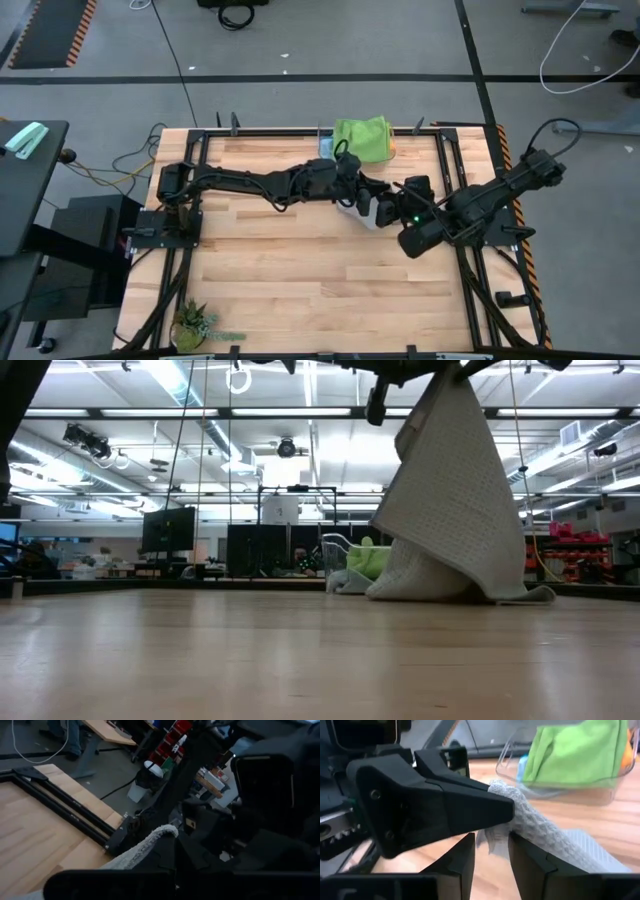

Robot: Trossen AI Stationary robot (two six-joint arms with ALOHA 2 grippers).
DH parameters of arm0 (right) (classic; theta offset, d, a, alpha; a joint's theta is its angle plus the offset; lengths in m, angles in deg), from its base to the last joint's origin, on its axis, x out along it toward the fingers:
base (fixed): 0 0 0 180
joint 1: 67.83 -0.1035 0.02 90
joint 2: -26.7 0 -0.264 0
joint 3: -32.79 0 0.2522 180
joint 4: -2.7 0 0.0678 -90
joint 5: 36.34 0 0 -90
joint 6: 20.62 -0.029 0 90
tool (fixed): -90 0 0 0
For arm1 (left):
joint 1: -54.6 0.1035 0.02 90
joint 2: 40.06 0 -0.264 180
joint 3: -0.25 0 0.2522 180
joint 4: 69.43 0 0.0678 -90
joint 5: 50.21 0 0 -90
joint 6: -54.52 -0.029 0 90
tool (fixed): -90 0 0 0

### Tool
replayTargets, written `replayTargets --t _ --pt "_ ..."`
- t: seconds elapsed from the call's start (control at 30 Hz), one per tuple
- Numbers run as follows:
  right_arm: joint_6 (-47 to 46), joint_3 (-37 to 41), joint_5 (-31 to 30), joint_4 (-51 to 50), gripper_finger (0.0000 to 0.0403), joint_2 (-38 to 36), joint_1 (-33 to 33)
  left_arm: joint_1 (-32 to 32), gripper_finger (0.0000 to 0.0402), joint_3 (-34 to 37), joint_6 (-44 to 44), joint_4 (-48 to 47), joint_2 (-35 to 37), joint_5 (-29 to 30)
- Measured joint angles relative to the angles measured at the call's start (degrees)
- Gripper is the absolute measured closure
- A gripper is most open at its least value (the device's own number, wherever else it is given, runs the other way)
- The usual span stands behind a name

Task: Fold microfiber towels
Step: Fold the gray microfiber cloth

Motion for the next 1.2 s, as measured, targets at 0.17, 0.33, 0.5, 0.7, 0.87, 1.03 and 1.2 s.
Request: replayTargets --t 0.17,0.33,0.5,0.7,0.87,1.03,1.2 --pt "-1.38 0.00 -4.12 0.07 0.0291 0.64 -0.25 0.02 0.0395 -0.02 1.22 1.09 0.02 0.21" --pt "-0.38 0.00 -5.94 0.02 0.0310 0.64 -0.24 0.02 0.0395 -0.04 2.87 0.95 0.09 0.24" --pt "-0.21 0.02 -6.81 -0.11 0.0339 1.66 -0.42 0.05 0.0395 -0.04 2.55 -0.23 0.09 0.13" --pt "1.68 0.02 -7.36 -0.07 0.0362 1.83 -1.11 -0.38 0.0395 -0.07 1.89 -0.55 0.11 0.03" --pt "3.63 0.02 -8.55 0.00 0.0364 1.85 -1.64 -0.49 0.0395 -0.09 2.44 -0.28 0.11 -0.46" --pt "6.15 0.02 -7.10 -0.15 0.0376 1.85 -1.79 -0.51 0.0395 -0.09 2.22 -0.45 0.13 -0.74" --pt "5.02 -0.01 -5.66 -2.42 0.0397 1.82 -3.83 -0.14 0.0394 0.00 2.98 1.04 0.09 -2.17"
